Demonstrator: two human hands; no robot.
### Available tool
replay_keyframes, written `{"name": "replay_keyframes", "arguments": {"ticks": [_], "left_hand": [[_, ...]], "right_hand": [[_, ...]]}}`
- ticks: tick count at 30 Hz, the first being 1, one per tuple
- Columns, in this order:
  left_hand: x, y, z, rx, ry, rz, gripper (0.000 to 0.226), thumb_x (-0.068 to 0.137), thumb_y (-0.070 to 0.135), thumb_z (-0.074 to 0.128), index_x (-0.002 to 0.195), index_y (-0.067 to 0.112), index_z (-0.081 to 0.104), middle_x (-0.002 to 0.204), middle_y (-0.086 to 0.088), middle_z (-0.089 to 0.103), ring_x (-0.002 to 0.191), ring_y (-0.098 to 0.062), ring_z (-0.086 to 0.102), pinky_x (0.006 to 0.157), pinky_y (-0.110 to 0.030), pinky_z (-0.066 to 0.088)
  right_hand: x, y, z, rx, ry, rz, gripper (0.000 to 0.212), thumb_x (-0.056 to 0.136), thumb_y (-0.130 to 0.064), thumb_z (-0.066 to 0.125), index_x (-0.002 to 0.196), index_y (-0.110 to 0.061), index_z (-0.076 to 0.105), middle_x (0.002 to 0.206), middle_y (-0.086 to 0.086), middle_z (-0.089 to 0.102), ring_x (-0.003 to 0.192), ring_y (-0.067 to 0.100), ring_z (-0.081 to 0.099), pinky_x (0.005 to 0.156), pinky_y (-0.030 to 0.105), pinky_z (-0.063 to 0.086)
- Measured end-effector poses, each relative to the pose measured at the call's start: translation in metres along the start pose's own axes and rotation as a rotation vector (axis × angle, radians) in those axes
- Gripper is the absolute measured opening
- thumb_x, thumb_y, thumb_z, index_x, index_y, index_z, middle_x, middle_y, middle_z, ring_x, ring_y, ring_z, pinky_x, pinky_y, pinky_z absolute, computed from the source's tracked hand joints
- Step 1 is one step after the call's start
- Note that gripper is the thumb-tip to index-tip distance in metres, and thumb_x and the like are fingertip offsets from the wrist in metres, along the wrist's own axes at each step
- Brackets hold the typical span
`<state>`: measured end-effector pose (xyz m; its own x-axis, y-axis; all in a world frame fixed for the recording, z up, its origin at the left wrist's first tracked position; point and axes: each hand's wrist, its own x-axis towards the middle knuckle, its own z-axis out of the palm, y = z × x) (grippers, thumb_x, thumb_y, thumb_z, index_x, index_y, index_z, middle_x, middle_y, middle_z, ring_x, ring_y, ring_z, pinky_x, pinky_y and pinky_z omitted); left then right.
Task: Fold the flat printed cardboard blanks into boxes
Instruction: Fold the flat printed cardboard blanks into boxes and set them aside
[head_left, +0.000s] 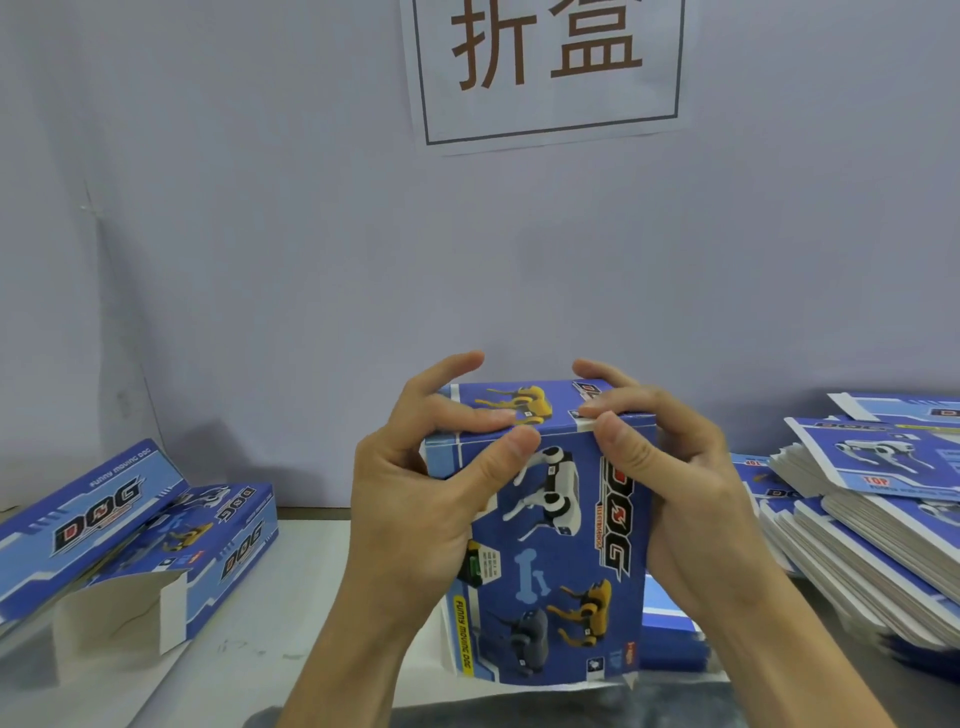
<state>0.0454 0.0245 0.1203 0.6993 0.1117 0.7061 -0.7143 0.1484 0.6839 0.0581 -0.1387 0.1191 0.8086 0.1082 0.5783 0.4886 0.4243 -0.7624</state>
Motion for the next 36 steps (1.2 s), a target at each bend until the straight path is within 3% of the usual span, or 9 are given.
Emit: {"name": "replay_keyframes", "arguments": {"ticks": [5, 9, 13, 19, 21, 24, 27, 31, 36], "left_hand": [[0.0, 0.0, 0.001, 0.023, 0.008, -0.004, 0.015, 0.063, 0.039, 0.077, 0.075, 0.029, 0.077, 0.126, 0.012, 0.065, 0.116, -0.021, 0.066, 0.069, -0.041, 0.063], [0.001, 0.001, 0.0, 0.076, 0.029, 0.009, 0.017, 0.062, 0.045, 0.076, 0.076, 0.035, 0.076, 0.124, 0.015, 0.064, 0.116, -0.017, 0.066, 0.072, -0.044, 0.063], [0.002, 0.0, -0.002, 0.073, 0.032, -0.007, 0.016, 0.062, 0.044, 0.075, 0.076, 0.036, 0.076, 0.122, 0.017, 0.065, 0.115, -0.014, 0.066, 0.07, -0.039, 0.064], [0.002, 0.0, -0.001, 0.125, 0.017, -0.011, 0.019, 0.063, 0.045, 0.076, 0.079, 0.036, 0.075, 0.123, 0.021, 0.063, 0.121, -0.018, 0.063, 0.07, -0.04, 0.063], [0.003, -0.001, -0.003, 0.151, -0.001, -0.03, 0.029, 0.061, 0.046, 0.078, 0.088, 0.039, 0.073, 0.132, 0.022, 0.058, 0.115, -0.019, 0.066, 0.067, -0.035, 0.063], [0.005, -0.003, -0.01, 0.242, -0.02, -0.028, 0.043, 0.06, 0.047, 0.08, 0.101, 0.046, 0.068, 0.134, 0.0, 0.061, 0.103, -0.025, 0.072, 0.065, -0.031, 0.063], [0.01, -0.004, -0.017, 0.258, 0.139, 0.063, 0.035, 0.068, 0.043, 0.078, 0.099, 0.036, 0.065, 0.107, 0.002, 0.072, 0.083, -0.017, 0.076, 0.057, -0.022, 0.059], [0.017, -0.01, -0.03, 0.058, 0.428, -0.01, 0.043, 0.065, 0.053, 0.073, 0.102, 0.036, 0.056, 0.087, 0.014, 0.074, 0.078, -0.014, 0.076, 0.055, -0.028, 0.06], [0.02, -0.02, -0.041, -0.198, 0.82, -0.188, 0.042, 0.071, 0.051, 0.078, 0.104, 0.033, 0.059, 0.08, 0.015, 0.076, 0.075, -0.008, 0.075, 0.065, -0.04, 0.064]], "right_hand": [[0.0, 0.0, 0.002, -0.01, 0.036, -0.01, 0.043, 0.054, -0.052, 0.091, 0.078, -0.02, 0.076, 0.134, -0.005, 0.063, 0.109, 0.035, 0.069, 0.07, 0.04, 0.06], [0.0, 0.002, 0.004, 0.019, 0.088, -0.036, 0.022, 0.062, -0.034, 0.084, 0.081, -0.025, 0.079, 0.133, -0.007, 0.064, 0.118, 0.034, 0.064, 0.07, 0.034, 0.06], [0.0, 0.003, 0.004, 0.024, 0.058, -0.025, 0.041, 0.05, -0.051, 0.093, 0.074, -0.023, 0.077, 0.132, -0.006, 0.063, 0.111, 0.032, 0.068, 0.068, 0.035, 0.06], [0.001, 0.003, 0.001, 0.008, 0.07, -0.049, 0.041, 0.05, -0.054, 0.093, 0.071, -0.022, 0.077, 0.13, -0.005, 0.064, 0.106, 0.033, 0.069, 0.066, 0.036, 0.06], [0.001, 0.003, 0.002, -0.025, 0.082, -0.068, 0.042, 0.052, -0.056, 0.091, 0.075, -0.024, 0.077, 0.13, -0.006, 0.064, 0.109, 0.031, 0.069, 0.07, 0.039, 0.061], [0.002, 0.005, 0.005, -0.148, 0.125, -0.111, 0.039, 0.062, -0.052, 0.086, 0.096, -0.035, 0.076, 0.128, -0.009, 0.066, 0.115, 0.025, 0.067, 0.087, 0.051, 0.058], [0.003, 0.004, 0.008, -0.374, 0.285, -0.24, 0.038, 0.072, -0.045, 0.077, 0.109, -0.043, 0.068, 0.117, -0.019, 0.067, 0.114, 0.008, 0.062, 0.094, 0.039, 0.051], [0.004, -0.001, 0.013, -0.604, 0.452, -0.468, 0.013, 0.085, -0.034, 0.068, 0.097, -0.032, 0.067, 0.085, -0.009, 0.057, 0.081, 0.011, 0.054, 0.072, 0.024, 0.041], [0.001, 0.003, 0.026, -0.581, 0.292, -0.488, 0.02, 0.09, -0.014, 0.055, 0.074, -0.014, 0.067, 0.051, -0.002, 0.047, 0.047, 0.008, 0.037, 0.047, 0.02, 0.03]]}}
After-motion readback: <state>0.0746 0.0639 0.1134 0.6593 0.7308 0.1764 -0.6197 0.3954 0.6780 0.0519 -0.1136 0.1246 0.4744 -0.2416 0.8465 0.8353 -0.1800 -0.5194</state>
